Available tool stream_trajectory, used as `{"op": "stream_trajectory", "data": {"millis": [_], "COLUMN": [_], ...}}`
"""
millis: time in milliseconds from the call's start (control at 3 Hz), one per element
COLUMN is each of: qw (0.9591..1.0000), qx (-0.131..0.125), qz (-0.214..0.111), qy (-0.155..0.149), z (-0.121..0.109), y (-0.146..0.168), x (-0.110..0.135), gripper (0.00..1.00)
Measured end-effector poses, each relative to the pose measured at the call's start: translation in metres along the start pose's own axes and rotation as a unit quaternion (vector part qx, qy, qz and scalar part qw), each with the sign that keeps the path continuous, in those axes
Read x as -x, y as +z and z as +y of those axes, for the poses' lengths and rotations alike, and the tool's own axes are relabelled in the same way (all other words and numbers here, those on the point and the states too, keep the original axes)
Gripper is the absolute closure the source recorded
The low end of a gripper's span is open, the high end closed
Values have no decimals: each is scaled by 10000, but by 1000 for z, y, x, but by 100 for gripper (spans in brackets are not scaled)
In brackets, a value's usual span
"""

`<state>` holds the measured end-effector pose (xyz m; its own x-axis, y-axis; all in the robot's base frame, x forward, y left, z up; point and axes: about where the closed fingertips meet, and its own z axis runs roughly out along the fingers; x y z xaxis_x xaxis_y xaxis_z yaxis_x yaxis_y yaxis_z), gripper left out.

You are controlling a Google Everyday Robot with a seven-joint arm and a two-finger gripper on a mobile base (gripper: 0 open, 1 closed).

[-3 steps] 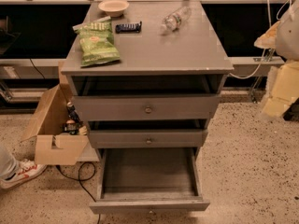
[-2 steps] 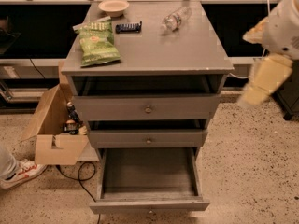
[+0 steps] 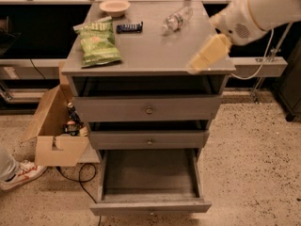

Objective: Place green jalapeno chip bag into bottom drawer

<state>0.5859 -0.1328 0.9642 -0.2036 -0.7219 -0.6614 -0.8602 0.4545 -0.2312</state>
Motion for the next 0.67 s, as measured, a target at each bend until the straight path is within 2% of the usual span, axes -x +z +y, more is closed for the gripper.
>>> {"op": "stream_trajectory", "data": {"millis": [333,667], "qw": [9977,9968], "qx": [108,128], "qz": [-580,-678], "qy": [339,405], "z": [-14,-17], "y": [40,48], "x": [34,38], "gripper": [0,0]}}
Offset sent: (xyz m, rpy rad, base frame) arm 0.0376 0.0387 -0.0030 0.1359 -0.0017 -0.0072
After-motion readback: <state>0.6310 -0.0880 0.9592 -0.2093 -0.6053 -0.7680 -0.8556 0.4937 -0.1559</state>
